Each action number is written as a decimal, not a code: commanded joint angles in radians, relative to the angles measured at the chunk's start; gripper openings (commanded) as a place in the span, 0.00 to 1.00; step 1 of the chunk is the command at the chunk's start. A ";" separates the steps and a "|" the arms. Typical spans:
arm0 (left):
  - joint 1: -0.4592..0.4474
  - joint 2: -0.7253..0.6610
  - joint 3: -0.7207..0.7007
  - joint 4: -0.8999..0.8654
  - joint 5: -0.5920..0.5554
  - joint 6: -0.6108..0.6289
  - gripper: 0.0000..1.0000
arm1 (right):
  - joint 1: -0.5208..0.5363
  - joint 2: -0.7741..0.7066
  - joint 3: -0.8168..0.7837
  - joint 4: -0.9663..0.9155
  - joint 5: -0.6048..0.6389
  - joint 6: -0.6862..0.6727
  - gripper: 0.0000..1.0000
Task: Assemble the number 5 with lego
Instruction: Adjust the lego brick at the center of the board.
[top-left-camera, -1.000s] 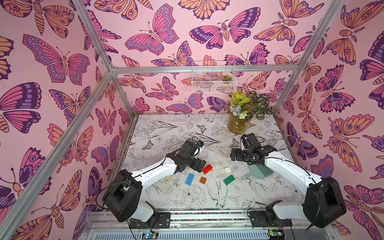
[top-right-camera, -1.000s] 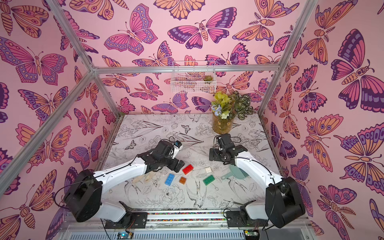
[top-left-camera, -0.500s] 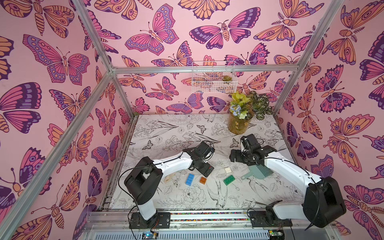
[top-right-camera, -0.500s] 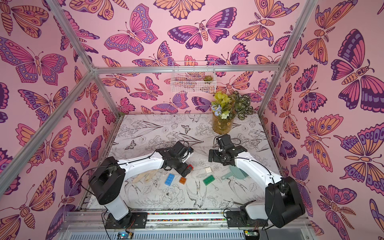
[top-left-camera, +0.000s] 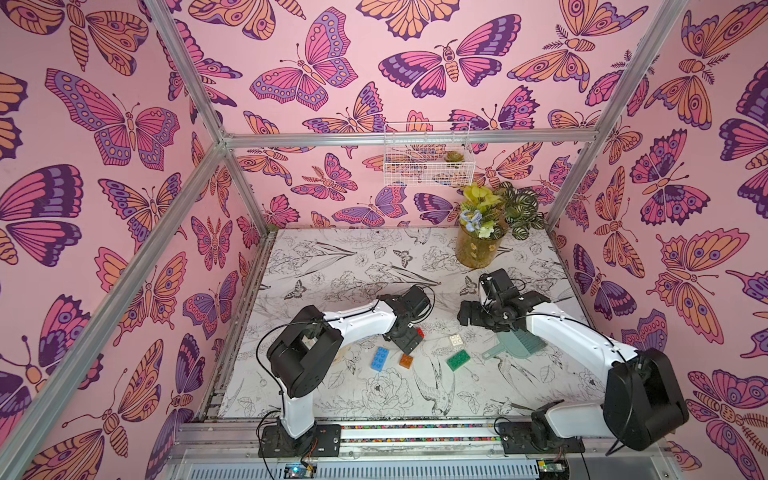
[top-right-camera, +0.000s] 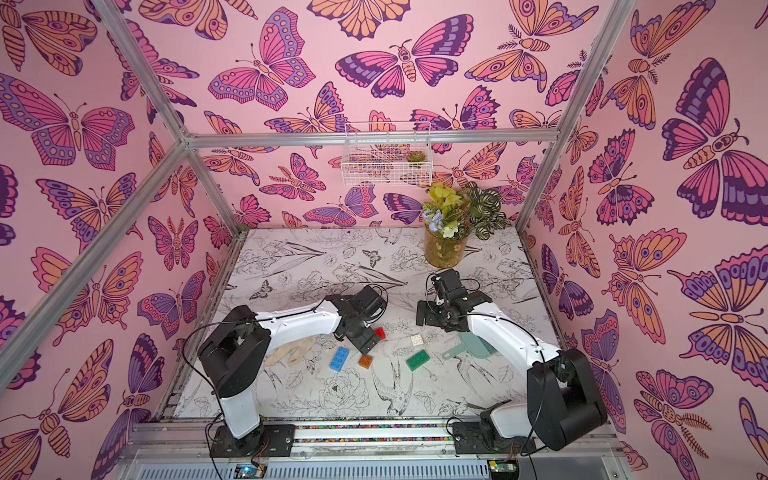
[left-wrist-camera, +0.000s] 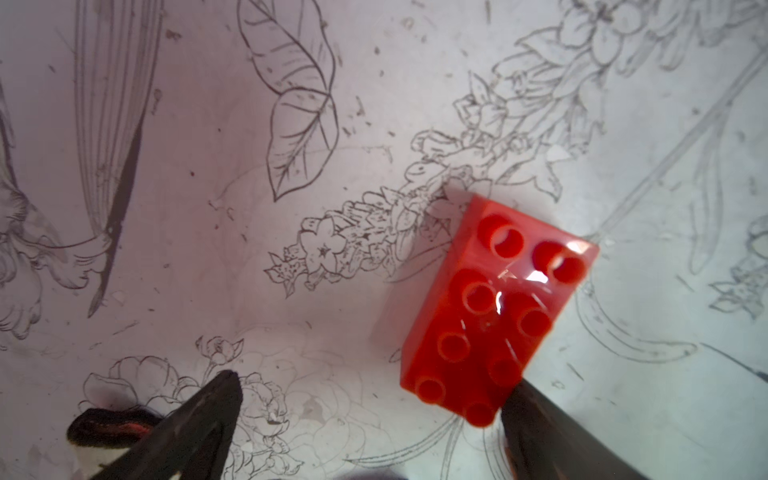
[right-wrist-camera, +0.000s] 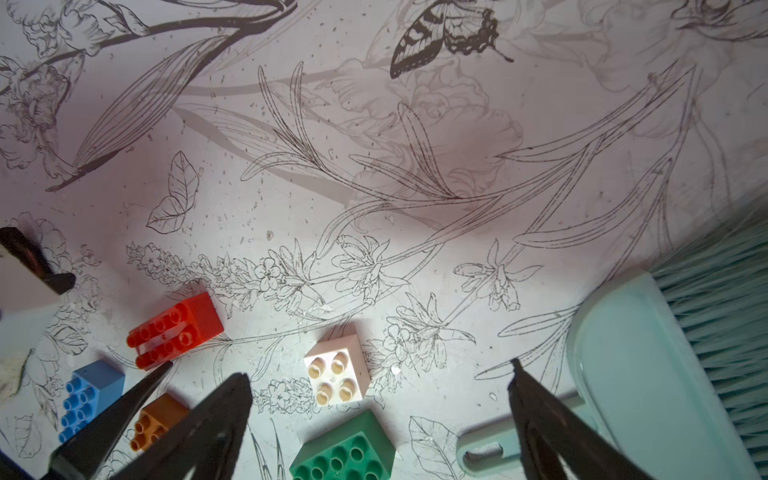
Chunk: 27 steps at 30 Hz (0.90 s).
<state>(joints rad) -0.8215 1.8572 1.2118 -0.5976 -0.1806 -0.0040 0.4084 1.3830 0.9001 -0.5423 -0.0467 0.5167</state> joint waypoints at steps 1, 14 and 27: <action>-0.002 0.029 0.025 -0.059 -0.077 0.004 1.00 | -0.002 0.011 -0.002 -0.019 -0.013 0.003 0.99; 0.009 -0.012 0.022 -0.069 -0.099 0.012 1.00 | 0.019 0.014 -0.016 -0.037 -0.051 0.009 0.87; 0.034 -0.075 -0.004 -0.057 -0.087 0.010 1.00 | 0.118 0.087 0.015 -0.066 -0.026 0.008 0.76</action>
<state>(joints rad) -0.7902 1.8381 1.2232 -0.6342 -0.2699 -0.0010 0.5045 1.4429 0.8894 -0.5655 -0.0834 0.5240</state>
